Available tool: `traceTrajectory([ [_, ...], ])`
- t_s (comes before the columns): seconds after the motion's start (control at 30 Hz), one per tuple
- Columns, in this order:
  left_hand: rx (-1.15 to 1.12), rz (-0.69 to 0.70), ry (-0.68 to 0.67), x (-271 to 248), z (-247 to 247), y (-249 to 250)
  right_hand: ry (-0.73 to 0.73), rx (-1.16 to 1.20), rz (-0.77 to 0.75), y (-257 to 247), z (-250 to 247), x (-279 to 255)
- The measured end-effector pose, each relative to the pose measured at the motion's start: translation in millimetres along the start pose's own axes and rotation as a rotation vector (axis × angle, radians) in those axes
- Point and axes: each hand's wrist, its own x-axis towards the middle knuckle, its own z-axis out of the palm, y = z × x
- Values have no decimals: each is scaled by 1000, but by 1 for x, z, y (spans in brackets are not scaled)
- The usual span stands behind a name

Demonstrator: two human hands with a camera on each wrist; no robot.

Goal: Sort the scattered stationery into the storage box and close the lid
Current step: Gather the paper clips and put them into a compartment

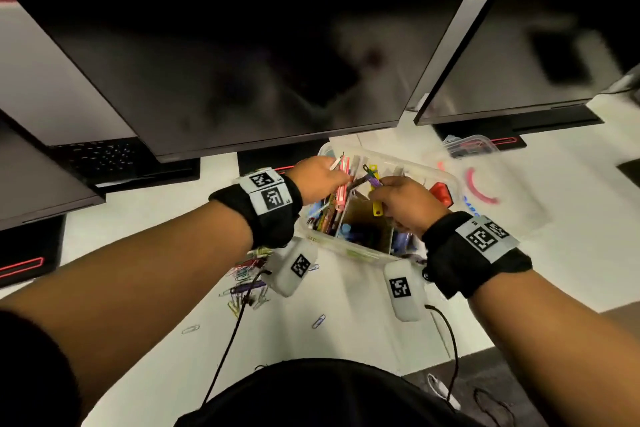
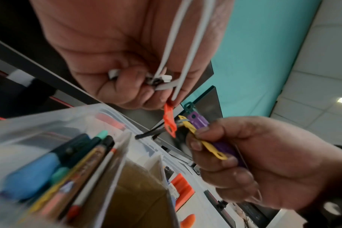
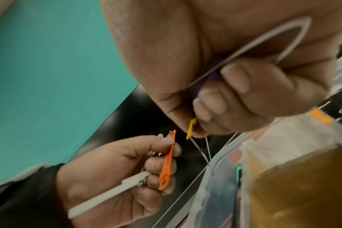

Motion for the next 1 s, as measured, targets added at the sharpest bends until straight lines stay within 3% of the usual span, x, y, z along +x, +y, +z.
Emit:
traceTrajectory([
  [0.2, 187, -28, -40, 40, 21, 32, -15, -122, 166, 2, -19, 28],
  [0.37, 285, -104, -70, 69, 42, 30, -20, -213, 257, 7, -20, 46],
  [0.57, 341, -137, -29, 84, 50, 29, -5, 5, 354, 7, -16, 62],
  [0.77, 391, -147, -16, 90, 50, 36, 53, 96, 335, 3, -21, 70],
  [0.87, 307, -182, -55, 93, 51, 36, 53, 87, 303, 4, -24, 75],
  [1.0, -143, -226, -93, 94, 52, 34, 14, -58, 224, 10, -23, 81],
])
